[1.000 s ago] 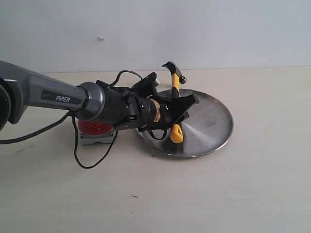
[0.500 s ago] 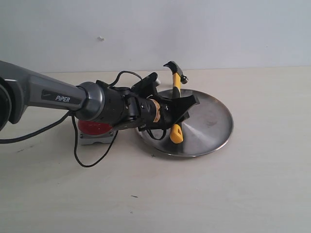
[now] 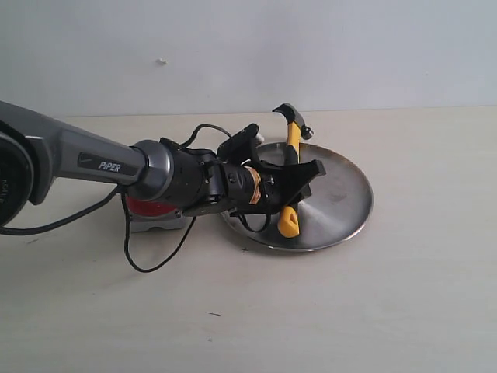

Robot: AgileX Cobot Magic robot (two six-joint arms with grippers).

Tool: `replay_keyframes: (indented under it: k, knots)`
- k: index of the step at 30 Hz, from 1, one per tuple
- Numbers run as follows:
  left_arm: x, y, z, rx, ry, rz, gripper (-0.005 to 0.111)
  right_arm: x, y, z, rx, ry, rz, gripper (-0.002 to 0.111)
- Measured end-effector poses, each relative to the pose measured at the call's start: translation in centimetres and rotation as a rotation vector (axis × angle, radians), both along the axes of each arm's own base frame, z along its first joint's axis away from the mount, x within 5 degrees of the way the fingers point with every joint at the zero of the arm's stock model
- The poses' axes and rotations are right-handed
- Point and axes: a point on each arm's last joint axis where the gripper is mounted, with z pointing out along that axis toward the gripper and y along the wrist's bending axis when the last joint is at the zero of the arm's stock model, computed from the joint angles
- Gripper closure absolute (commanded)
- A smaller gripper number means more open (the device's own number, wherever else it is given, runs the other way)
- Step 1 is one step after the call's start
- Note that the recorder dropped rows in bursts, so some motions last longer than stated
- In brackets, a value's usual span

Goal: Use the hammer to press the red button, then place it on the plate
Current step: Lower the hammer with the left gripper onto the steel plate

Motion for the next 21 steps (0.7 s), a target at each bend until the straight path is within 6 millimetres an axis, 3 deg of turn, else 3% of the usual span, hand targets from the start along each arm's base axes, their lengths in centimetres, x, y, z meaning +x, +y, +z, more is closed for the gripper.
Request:
replay_keyframes:
  k: [21]
  knots:
    - [-0.10,0.02,-0.59,0.007,0.016,-0.003,0.107,0.00,0.00,0.00,0.000,0.000,0.000,0.108]
